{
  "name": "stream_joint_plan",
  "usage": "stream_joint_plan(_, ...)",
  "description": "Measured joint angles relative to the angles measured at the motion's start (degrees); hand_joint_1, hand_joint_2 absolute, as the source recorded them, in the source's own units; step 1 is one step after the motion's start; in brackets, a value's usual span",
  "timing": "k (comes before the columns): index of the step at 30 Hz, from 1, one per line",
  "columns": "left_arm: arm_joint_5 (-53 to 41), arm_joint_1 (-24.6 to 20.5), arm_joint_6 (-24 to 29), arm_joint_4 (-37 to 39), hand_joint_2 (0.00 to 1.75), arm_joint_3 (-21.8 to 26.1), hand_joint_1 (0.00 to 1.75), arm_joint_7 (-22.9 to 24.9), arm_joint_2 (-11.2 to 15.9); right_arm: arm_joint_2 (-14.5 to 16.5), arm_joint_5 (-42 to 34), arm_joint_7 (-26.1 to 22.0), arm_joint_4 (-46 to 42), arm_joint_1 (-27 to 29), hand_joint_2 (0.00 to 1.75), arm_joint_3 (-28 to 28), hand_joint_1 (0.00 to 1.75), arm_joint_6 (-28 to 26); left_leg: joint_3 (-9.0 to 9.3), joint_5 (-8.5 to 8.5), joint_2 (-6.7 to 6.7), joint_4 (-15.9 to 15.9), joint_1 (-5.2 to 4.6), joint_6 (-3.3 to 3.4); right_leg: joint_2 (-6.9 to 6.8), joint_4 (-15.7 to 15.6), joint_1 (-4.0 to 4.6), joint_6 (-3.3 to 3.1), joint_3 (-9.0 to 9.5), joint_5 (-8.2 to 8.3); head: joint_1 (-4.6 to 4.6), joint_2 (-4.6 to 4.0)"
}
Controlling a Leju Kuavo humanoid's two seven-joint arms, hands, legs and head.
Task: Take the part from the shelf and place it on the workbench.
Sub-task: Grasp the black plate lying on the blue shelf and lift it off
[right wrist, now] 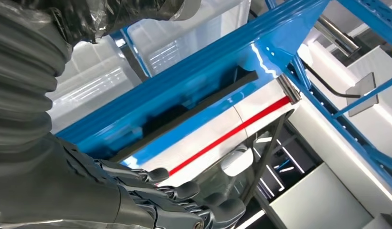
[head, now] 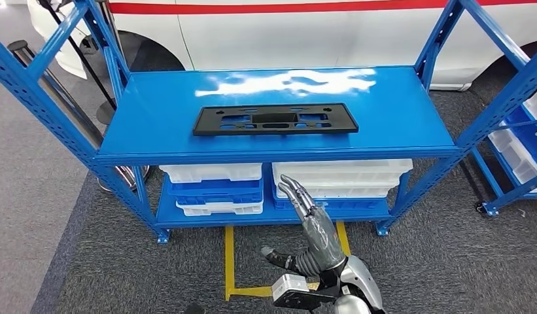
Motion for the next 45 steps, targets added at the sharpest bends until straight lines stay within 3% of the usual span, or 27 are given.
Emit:
stream_joint_plan(2, 0.0, -0.1, 0.0, 0.0, 0.00, 0.0, 0.00, 0.0, 0.0, 0.0, 0.0, 0.0, 0.0, 0.0, 1.75, 0.0, 0.00, 0.0, -0.87, -1.73, -0.11, 2.3, 0.05, -0.66, -0.09, -0.5, -0.47, -0.43, 0.23, 0.25, -0.10, 0.00)
stream_joint_plan(5, 0.0, 0.0, 0.0, 0.0, 0.00, 0.0, 0.00, 0.0, 0.0, 0.0, 0.0, 0.0, 0.0, 0.0, 1.75, 0.0, 0.00, 0.0, -5.68, -6.92, -0.15, 12.8, 0.77, -1.68, -0.22, -0.6, -0.68, -0.62, 0.19, 0.34, -0.26, 0.00)
stream_joint_plan(6, 0.0, 0.1, 0.0, 0.0, 0.00, 0.0, 0.00, 0.0, 0.0, 0.0, 0.0, 0.0, 0.0, 0.1, 1.75, 0.0, 0.00, 0.0, -6.92, -7.57, -0.14, 15.4, 1.03, -1.94, -0.23, -0.6, -0.71, -0.62, 0.17, 0.34, -0.25, 0.00)
stream_joint_plan(7, 0.0, 0.1, 0.0, 0.0, 0.00, 0.0, 0.00, 0.1, 0.0, 0.0, 0.0, 0.0, 0.0, 0.1, 1.75, 0.0, 0.00, 0.1, -7.22, -7.08, -0.13, 15.9, 1.25, -2.15, -0.22, -0.5, -0.79, -0.60, 0.18, 0.33, -0.26, 0.00)
stream_joint_plan(8, 0.0, 0.2, 0.0, 0.0, 0.00, 0.0, 0.00, 0.1, 0.0, 0.0, 0.1, 0.0, 0.0, 0.1, 1.75, 0.0, 0.00, 0.1, -6.40, -5.50, -0.13, 14.2, 1.43, -2.31, -0.19, -0.5, -0.90, -0.52, 0.26, 0.30, -0.26, 0.00)
stream_joint_plan(10, 0.0, 0.1, 0.0, 0.0, 0.00, 0.0, 0.00, 0.1, 0.0, 0.0, 0.1, 0.0, 0.0, 0.2, 1.75, 0.0, 0.00, 0.1, -2.60, -1.30, -0.13, 6.2, 1.70, -2.51, -0.12, -0.5, -1.15, -0.16, 0.52, 0.17, -0.26, 0.00)
stream_joint_plan(11, 0.0, 0.1, 0.0, 0.0, 0.00, 0.0, 0.00, 0.1, 0.0, 0.0, 0.1, 0.0, 0.0, 0.2, 1.75, 0.0, 0.00, 0.1, -0.94, -0.14, -0.18, 2.8, 1.68, -2.55, -0.09, -0.4, -1.18, 0.11, 0.60, 0.11, -0.25, 0.00)
stream_joint_plan(13, 0.0, 0.0, 0.0, 0.0, 0.00, 0.0, 0.00, 0.2, 0.0, 0.0, 0.2, -0.1, 0.0, 0.1, 1.75, 0.0, 0.00, 0.1, 0.36, 0.15, -0.32, -0.1, 1.44, -2.14, -0.03, -0.4, -1.08, 0.76, 0.48, 0.16, -0.22, 0.00)
stream_joint_plan(17, -0.1, 0.1, 0.0, 0.0, 0.00, -0.1, 0.00, 0.2, 0.0, -0.1, 0.2, -0.1, -0.1, 0.3, 1.75, -0.2, 0.00, 0.1, 0.34, 0.48, -0.32, -0.8, 1.18, -0.37, -0.02, -0.3, -1.16, 2.13, 0.17, 0.05, -0.19, 0.00)
stream_joint_plan(19, -0.1, 0.0, 0.0, 0.0, 0.00, -0.1, 0.00, 0.2, 0.0, -0.2, 0.1, 0.0, -0.1, 0.4, 1.75, -0.5, 0.00, 0.1, 0.39, 0.82, -0.19, -1.2, 1.16, 0.60, -0.09, 3.5, -1.24, 2.39, -1.59, -2.49, -0.17, 0.00)
stream_joint_plan(21, -0.1, 0.1, -0.1, 0.0, 0.00, -0.1, 0.00, 0.2, 0.0, -0.3, 0.1, 0.1, -0.1, 0.7, 1.75, -0.9, 0.00, 0.2, 0.30, 0.81, -0.07, -1.2, 0.81, 1.19, -0.12, 11.3, -1.06, 2.33, -5.18, -6.26, -0.17, 0.00)
stream_joint_plan(22, -0.1, 0.1, -0.1, 0.0, 0.00, -0.1, 0.00, 0.2, 0.0, -0.5, 0.2, 0.2, -0.1, 0.9, 1.75, -1.1, 0.00, 0.3, 0.29, 0.76, -0.05, -1.1, 0.58, 1.34, -0.12, 14.4, -0.98, 2.26, -6.67, -7.21, -0.17, 0.00)
stream_joint_plan(23, -0.1, 0.2, -0.1, 0.0, 0.00, -0.1, 0.00, 0.2, 0.0, -0.7, 0.2, 0.2, 0.0, 1.1, 1.75, -1.3, 0.00, 0.3, 0.31, 0.70, -0.05, -1.0, 0.34, 1.47, -0.12, 15.8, -0.86, 2.12, -7.37, -7.12, -0.18, 0.00)
stream_joint_plan(24, -0.1, 0.2, -0.1, 0.0, 0.00, -0.1, 0.00, 0.2, 0.0, -0.8, 0.2, 0.3, 0.0, 1.3, 1.75, -1.4, 0.00, 0.3, 0.37, 0.62, -0.07, -0.9, 0.12, 1.57, -0.12, 14.8, -0.72, 1.84, -6.93, -5.88, -0.18, 0.00)
stream_joint_plan(27, -0.1, 0.2, -0.2, 0.0, 0.00, -0.1, 0.00, 0.3, -0.1, -1.1, 0.3, 0.3, -0.1, 1.3, 1.75, -1.8, 0.00, 0.3, 0.48, 0.19, -0.17, -0.4, -0.41, 1.59, -0.18, 4.1, -0.01, 0.46, -1.84, -0.80, -0.19, 0.00)
stream_joint_plan(29, -0.2, 0.2, -0.2, 0.0, 0.00, -0.1, 0.00, 0.4, -0.1, -1.2, 0.4, 0.3, -0.3, 1.4, 1.75, -2.0, 0.00, 0.3, 0.24, 0.01, -0.17, -0.2, -0.59, 1.30, -0.20, 0.5, 0.29, 0.04, -0.22, -0.23, -0.19, 0.00)
stream_joint_plan(33, -0.6, 0.2, -0.3, 0.1, 0.00, -0.1, 0.00, 0.5, -0.1, -1.3, 0.6, 0.3, -0.8, 1.8, 1.75, -2.3, 0.00, 0.3, -0.17, -1.08, -0.17, 1.0, -0.68, 0.33, -0.15, -0.4, -0.26, -0.30, 0.19, 0.09, -0.27, 0.00)
stream_joint_plan(34, -0.6, 0.1, -0.3, 0.1, 0.00, -0.1, 0.00, 0.6, 0.0, -1.3, 0.6, 0.3, -0.9, 1.9, 1.75, -2.4, 0.00, 0.3, -1.02, -2.42, -0.21, 3.0, -0.57, -0.11, -0.21, -0.6, -0.55, -0.42, 0.30, 0.20, -0.32, 0.00)
stream_joint_plan(36, -0.6, 0.2, -0.3, 0.1, 0.00, -0.1, 0.00, 0.6, 0.0, -1.3, 0.6, 0.3, -1.0, 2.0, 1.75, -2.4, 0.00, 0.3, -4.30, -6.13, -0.23, 10.1, 0.13, -1.02, -0.30, -0.6, -0.85, -0.49, 0.28, 0.25, -0.42, 0.00)
stream_joint_plan(38, -0.7, 0.3, -0.3, 0.1, 0.00, -0.1, 0.00, 0.6, 0.0, -1.3, 0.6, 0.3, -1.0, 2.2, 1.75, -2.5, 0.00, 0.3, -7.10, -7.85, -0.22, 15.8, 0.85, -1.73, -0.32, -0.6, -1.09, -0.43, 0.22, 0.23, -0.40, 0.00)
stream_joint_plan(39, -0.7, 0.3, -0.3, 0.1, 0.00, -0.1, 0.00, 0.6, 0.0, -1.3, 0.6, 0.3, -1.0, 2.3, 1.75, -2.5, 0.00, 0.3, -7.04, -6.93, -0.21, 15.6, 1.15, -2.02, -0.30, -0.6, -1.28, -0.30, 0.27, 0.20, -0.41, 0.00)
stream_joint_plan(40, -0.8, 0.3, -0.3, 0.1, 0.00, -0.1, 0.00, 0.6, 0.0, -1.3, 0.6, 0.3, -1.0, 2.4, 1.75, -2.6, 0.00, 0.3, -5.86, -5.03, -0.20, 13.1, 1.43, -2.30, -0.25, -0.6, -1.50, -0.10, 0.39, 0.15, -0.41, 0.00)
stream_joint_plan(42, -0.9, 0.3, -0.3, 0.1, 0.00, -0.1, 0.00, 0.7, 0.1, -1.4, 0.7, 0.2, -1.1, 2.6, 1.75, -2.8, 0.00, 0.3, -1.79, -0.96, -0.24, 4.7, 1.75, -2.75, -0.15, -0.6, -1.84, 0.60, 0.73, -0.02, -0.42, 0.00)
stream_joint_plan(43, -1.0, 0.2, -0.3, 0.1, 0.00, -0.1, 0.00, 0.7, 0.1, -1.4, 0.7, 0.2, -1.1, 2.7, 1.75, -2.9, 0.00, 0.3, -0.31, -0.01, -0.31, 1.6, 1.71, -2.66, -0.10, -0.5, -1.87, 1.04, 0.76, -0.03, -0.43, 0.00)
stream_joint_plan(45, -1.0, 0.2, -0.3, 0.1, 0.00, -0.2, 0.00, 0.8, 0.1, -1.4, 0.7, 0.1, -1.3, 2.8, 1.75, -3.1, 0.00, 0.3, 0.51, 0.00, -0.47, -0.4, 1.37, -2.03, -0.05, -0.7, -1.74, 1.95, 0.67, 0.14, -0.43, 0.00)
